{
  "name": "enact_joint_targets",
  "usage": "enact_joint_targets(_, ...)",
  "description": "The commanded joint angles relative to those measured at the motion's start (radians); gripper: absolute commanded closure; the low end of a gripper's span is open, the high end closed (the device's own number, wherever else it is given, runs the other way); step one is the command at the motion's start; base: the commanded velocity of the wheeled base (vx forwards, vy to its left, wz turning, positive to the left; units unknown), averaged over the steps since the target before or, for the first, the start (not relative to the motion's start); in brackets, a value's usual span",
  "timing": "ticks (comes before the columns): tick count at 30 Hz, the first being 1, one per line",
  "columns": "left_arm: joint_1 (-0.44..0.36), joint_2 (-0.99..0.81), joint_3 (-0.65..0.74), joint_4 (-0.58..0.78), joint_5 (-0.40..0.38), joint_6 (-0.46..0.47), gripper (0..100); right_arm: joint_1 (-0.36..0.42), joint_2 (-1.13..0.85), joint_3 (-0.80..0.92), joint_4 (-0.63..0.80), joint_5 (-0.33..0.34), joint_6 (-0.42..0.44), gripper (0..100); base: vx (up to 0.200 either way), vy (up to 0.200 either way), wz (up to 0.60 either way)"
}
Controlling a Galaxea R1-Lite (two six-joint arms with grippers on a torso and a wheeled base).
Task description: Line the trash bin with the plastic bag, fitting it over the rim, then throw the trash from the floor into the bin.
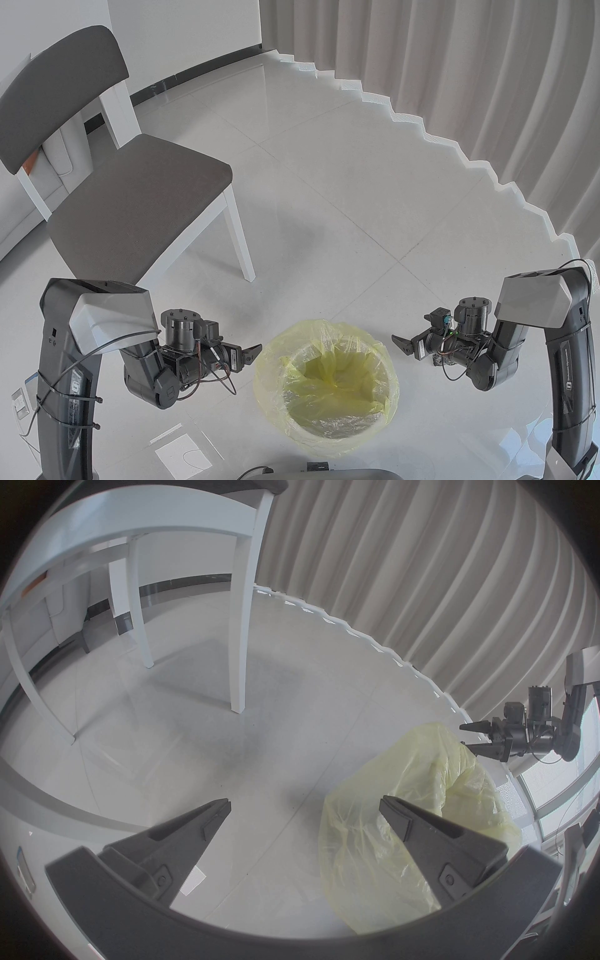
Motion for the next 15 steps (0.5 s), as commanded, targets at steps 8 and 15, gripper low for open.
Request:
enact_joint_targets(8, -0.028, 0.091, -0.073, 0.031, -0.008, 0.015, 0, -0.033, -0.062, 0.022, -0.032, 0.014, 0.004, 0, 0.0, 0.0, 0.0)
enact_joint_targets(15, -0.036, 0.073, -0.213, 0.303, 0.004, 0.038, 0, -0.082, -0.189, 0.035, -0.018, 0.029, 0.011, 0, 0.0, 0.0, 0.0)
